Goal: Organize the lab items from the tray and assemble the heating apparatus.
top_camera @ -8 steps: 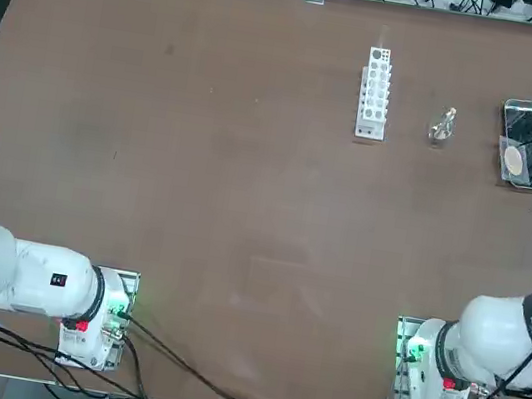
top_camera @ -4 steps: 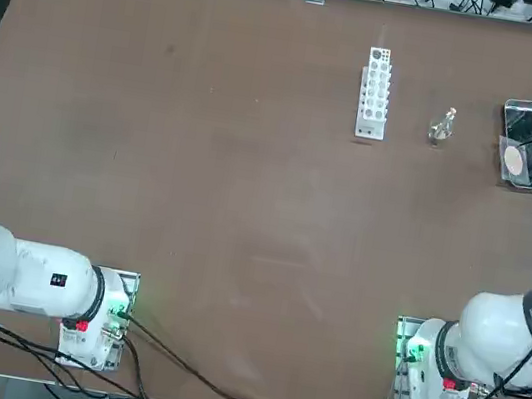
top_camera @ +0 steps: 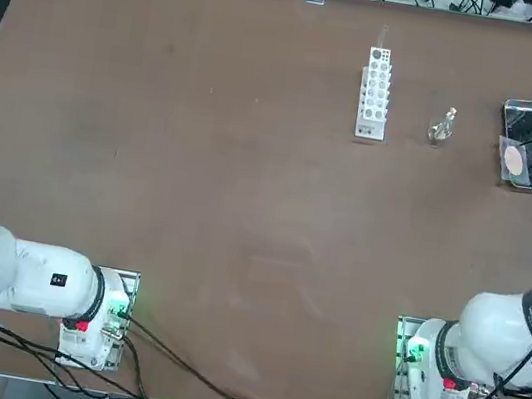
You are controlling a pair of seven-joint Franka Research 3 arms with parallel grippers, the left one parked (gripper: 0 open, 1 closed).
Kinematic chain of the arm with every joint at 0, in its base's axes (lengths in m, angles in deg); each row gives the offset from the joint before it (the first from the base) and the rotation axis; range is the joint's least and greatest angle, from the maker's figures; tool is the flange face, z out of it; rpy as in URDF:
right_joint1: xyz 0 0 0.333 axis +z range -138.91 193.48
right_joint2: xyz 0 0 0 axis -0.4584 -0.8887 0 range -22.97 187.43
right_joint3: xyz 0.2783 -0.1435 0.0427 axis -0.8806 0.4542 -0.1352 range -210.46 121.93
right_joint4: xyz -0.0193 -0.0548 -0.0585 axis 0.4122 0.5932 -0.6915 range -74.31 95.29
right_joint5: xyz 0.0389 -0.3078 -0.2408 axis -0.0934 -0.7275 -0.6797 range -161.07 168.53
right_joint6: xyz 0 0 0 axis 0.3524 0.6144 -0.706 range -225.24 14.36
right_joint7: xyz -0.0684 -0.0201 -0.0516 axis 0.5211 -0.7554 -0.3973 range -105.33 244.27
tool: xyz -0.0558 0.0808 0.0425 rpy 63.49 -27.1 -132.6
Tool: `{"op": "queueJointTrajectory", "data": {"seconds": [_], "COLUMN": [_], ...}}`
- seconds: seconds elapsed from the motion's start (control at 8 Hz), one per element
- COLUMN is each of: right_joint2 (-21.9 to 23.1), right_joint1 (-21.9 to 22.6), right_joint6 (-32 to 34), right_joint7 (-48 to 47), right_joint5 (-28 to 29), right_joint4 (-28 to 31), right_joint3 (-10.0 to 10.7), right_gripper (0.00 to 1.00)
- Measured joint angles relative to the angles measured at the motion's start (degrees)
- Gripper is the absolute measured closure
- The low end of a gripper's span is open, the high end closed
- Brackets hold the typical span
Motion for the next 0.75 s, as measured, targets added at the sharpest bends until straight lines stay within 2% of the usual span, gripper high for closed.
{"op": "queueJointTrajectory", "data": {"seconds": [0.25, 0.75], "right_joint2": [-0.31, -0.39], "right_joint1": [0.23, 0.56], "right_joint6": [-2.22, -2.45], "right_joint7": [-0.02, -1.83], "right_joint5": [0.05, 0.15], "right_joint4": [1.68, 2.02], "right_joint3": [-0.11, -0.19], "right_gripper": [0.17, 0.20]}}
